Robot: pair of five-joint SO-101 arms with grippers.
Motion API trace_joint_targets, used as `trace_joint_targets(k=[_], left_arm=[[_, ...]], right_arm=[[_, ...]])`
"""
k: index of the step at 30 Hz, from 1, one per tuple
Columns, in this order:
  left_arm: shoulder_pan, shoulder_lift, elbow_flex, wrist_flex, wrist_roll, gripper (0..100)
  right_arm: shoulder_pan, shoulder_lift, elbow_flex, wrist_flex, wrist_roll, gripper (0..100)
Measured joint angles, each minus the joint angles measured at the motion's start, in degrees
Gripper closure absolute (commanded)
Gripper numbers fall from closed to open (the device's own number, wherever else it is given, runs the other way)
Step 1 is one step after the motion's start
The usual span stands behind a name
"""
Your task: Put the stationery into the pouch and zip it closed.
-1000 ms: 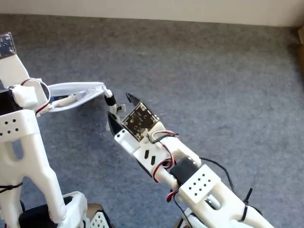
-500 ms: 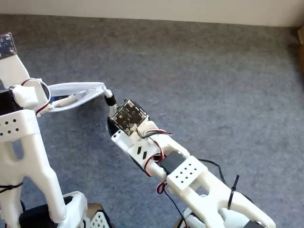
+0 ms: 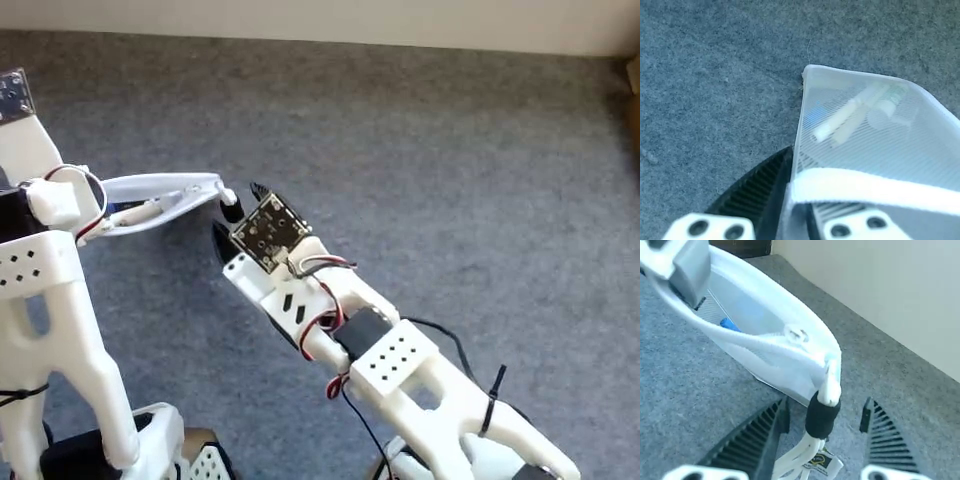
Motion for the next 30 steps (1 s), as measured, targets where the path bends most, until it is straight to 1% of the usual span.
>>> trace_joint_targets(k=[6, 22, 27, 30], left_arm=[[0.00, 0.00, 0.00, 0.00, 0.00, 99], [0.00, 0.00, 0.00, 0.00, 0.00, 99], [0.00, 0.00, 0.00, 0.00, 0.00, 99], [0.00, 0.00, 0.00, 0.00, 0.00, 99]], right_arm=[[0.00, 6.77, -3.08, 0.00, 0.00, 77.5], [0.00, 6.86, -3.69, 0.00, 0.00, 77.8], [0.00, 6.86, -3.69, 0.00, 0.00, 87.1], [0.09, 6.86, -3.69, 0.00, 0.00, 88.6]])
